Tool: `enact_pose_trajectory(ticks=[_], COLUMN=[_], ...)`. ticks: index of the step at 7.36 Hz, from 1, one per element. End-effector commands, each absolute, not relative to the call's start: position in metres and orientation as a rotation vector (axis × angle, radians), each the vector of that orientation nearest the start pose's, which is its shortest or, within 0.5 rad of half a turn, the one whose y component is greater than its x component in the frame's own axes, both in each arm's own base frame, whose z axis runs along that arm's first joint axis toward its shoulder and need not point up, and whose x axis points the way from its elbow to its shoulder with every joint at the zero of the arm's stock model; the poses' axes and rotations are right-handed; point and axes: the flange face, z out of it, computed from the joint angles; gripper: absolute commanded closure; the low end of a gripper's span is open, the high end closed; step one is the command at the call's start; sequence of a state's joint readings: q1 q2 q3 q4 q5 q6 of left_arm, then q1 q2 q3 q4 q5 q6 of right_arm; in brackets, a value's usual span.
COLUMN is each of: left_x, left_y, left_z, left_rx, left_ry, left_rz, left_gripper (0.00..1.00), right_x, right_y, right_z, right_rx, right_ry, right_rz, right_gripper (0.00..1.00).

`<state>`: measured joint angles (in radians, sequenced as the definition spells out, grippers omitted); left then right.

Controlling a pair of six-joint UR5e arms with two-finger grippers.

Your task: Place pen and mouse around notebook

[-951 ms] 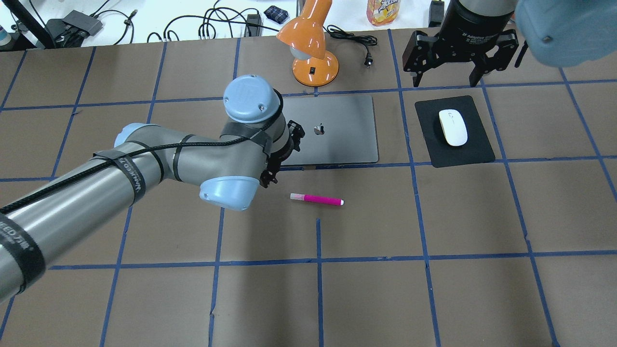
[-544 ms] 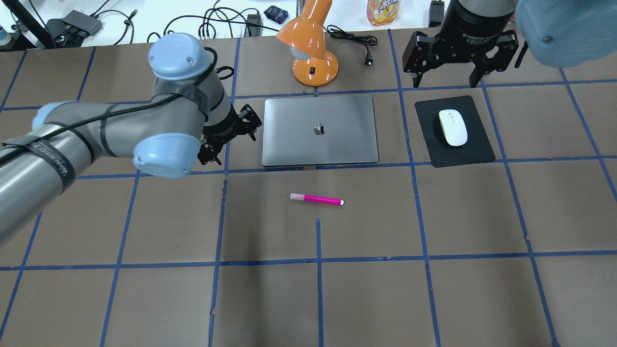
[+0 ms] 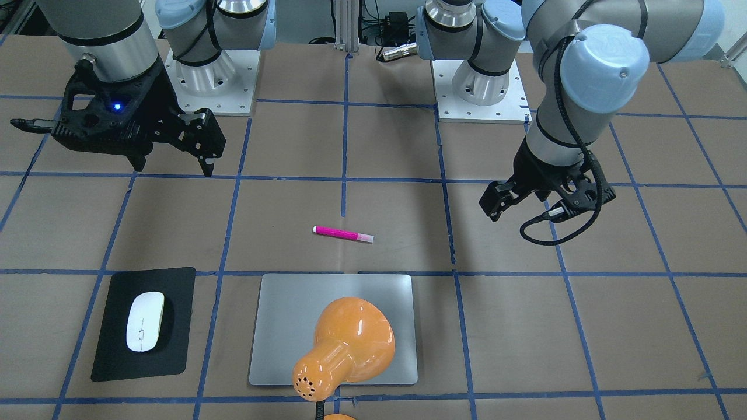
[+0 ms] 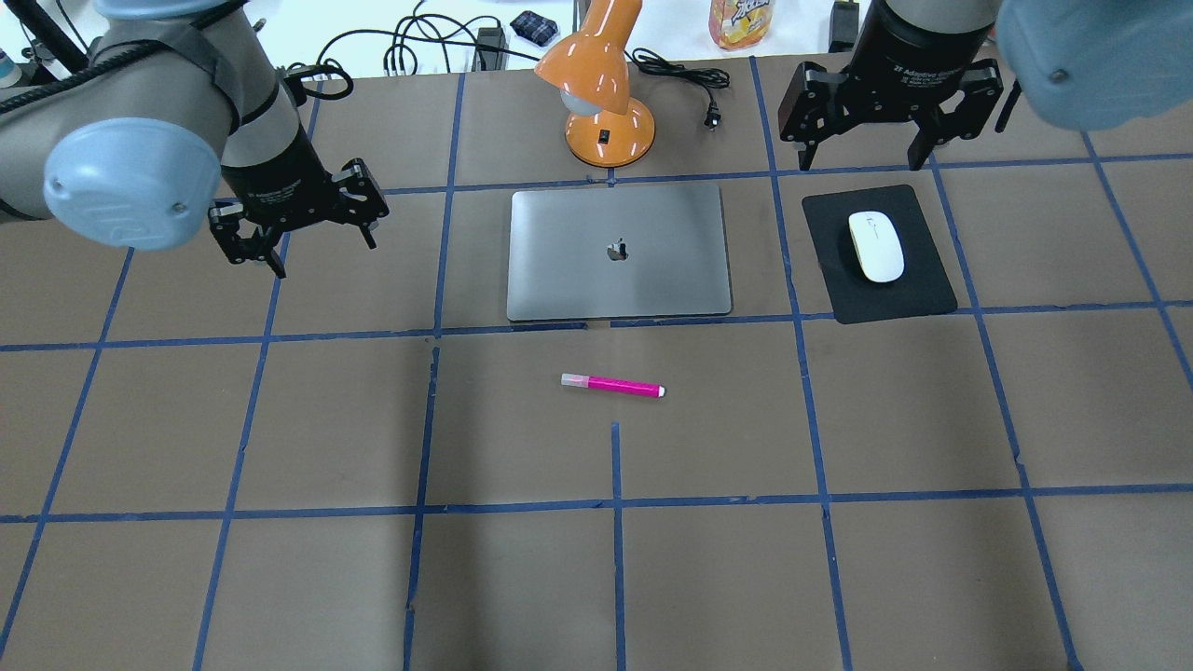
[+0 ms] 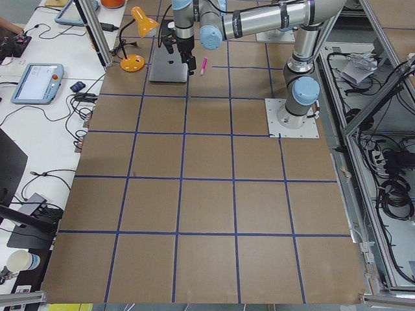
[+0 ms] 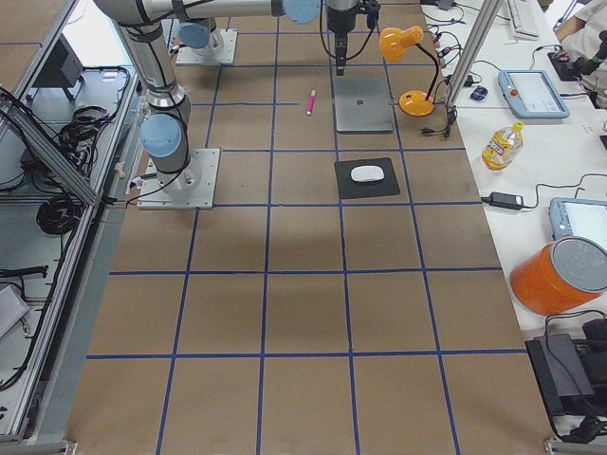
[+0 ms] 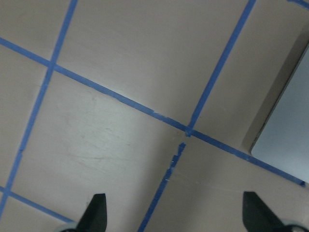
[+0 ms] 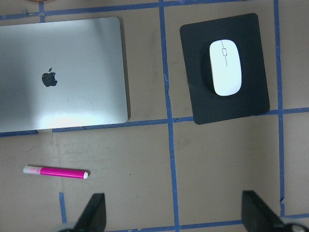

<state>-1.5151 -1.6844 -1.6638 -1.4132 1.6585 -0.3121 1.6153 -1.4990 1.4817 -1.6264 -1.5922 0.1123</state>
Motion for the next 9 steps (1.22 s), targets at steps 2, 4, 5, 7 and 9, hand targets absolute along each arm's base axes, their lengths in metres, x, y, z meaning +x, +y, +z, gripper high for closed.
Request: enact_pose_trajectory(ticks=[2, 4, 5, 7, 9], left_x=[-0.048, -0.053, -0.068, -0.115, -0.125], left_y=[-0.525, -0.517, -0.513, -0.5, -0.494], left_z=[0.412, 0.428, 0.433, 0.436, 0.447], left_rx=[-0.378, -0.366, -0.34, -0.181, -0.118], left_ry=[3.016, 3.081, 3.129, 3.129, 3.135], left_rz=[0.157, 0.119, 0.101, 0.087, 0.058], left_gripper=[0.0, 0.0, 0.0, 0.0, 0.0], right_x=[0.154, 0.155, 0.155, 0.154, 0.154], right_y=[-0.523, -0.523, -0.523, -0.522, -0.522], right_z=[0.501, 0.5, 0.5, 0.5, 0.5], right_rx=[0.11, 0.11, 0.11, 0.11, 0.11], right_ry=[3.155, 3.154, 3.154, 3.156, 3.156], right_rz=[-0.114, -0.109, -0.109, -0.107, -0.107], right_gripper=[0.0, 0.0, 0.0, 0.0, 0.0])
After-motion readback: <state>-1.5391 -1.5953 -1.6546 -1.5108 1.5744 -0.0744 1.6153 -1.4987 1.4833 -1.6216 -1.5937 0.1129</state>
